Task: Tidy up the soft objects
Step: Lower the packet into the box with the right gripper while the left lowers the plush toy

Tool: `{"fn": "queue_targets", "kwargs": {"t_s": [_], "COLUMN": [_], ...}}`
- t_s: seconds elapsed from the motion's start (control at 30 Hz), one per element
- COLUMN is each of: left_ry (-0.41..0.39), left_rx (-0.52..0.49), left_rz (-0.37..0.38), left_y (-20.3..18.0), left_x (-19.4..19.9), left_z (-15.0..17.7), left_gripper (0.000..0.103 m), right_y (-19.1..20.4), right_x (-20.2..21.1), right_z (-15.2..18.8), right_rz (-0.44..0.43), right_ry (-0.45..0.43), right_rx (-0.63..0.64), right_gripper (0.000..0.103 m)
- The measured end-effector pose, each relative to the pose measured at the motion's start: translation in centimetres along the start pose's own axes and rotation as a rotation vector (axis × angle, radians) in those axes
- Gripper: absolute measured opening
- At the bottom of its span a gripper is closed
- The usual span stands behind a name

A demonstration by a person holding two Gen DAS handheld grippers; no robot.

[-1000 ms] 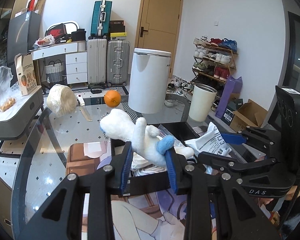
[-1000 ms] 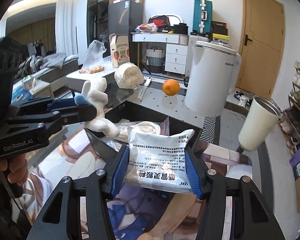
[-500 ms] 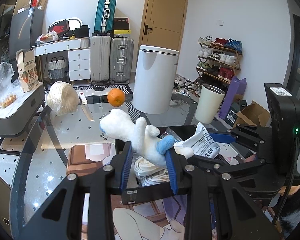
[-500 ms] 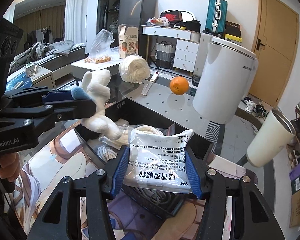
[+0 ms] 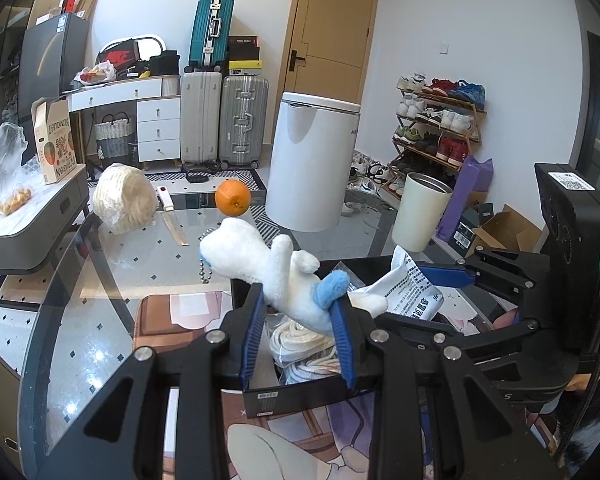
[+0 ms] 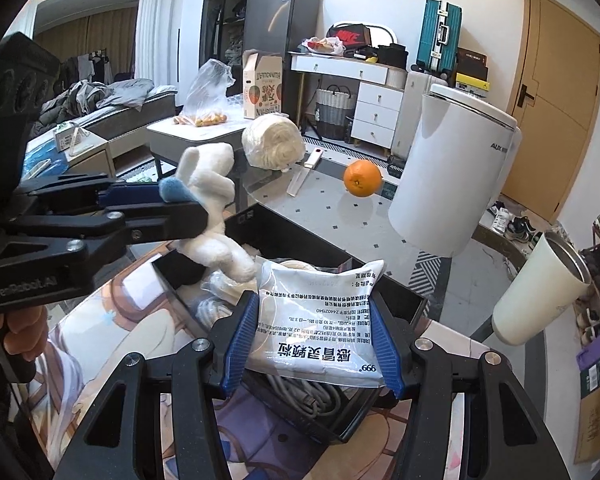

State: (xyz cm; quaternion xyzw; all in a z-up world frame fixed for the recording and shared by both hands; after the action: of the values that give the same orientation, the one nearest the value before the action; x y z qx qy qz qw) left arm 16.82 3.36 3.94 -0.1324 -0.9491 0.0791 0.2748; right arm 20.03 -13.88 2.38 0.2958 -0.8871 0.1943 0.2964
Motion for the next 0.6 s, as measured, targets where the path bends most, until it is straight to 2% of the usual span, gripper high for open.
{"fn": "queue_targets", "kwargs": {"t_s": [0.37,0.47,0.5,0.6], "left_ry": [0.020,0.032,0.037,0.055], "left_rx": [-0.011,-0.020,-0.024,-0.032], "left_rz": [0.006,0.012,0.016,0.022], "left_y": [0.0,-0.2,-0.4,-0.7], "left_x": [-1.2,-1.7,-1.8,-2.5], "left_z": [-0.3,-0.2,-0.1,0.2], "left_gripper": [0.031,0.031,0.031,0.031], "right_y": [-0.2,-0.3,-0.5,-1.1], "right_x": [-1.7,-1.2,-0.8,-0.2], "right_z": [0.3,0.3,0.4,0.5], "right_rz": [-0.069,-0.058,-0.057,-0.041], "right_ry": [0.025,0.010,-0.002,-0.020], "right_rx": [-0.005,0.008,0.005,-0.006], "right_gripper": [0.057,0.071,0.080,0.083]}}
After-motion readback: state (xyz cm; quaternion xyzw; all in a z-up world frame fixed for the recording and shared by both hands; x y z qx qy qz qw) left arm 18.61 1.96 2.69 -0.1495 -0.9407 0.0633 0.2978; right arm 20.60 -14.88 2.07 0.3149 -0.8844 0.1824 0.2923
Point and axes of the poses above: each gripper's, at about its wrist camera, not at the fingertips, and x roughly against the way its jaws point, y to its left, z to its underside, the point moved 3 cm from there along -x, roughly the way its jaws point, and after that the axes turned 8 degrees about z, right-handed, at the moved point
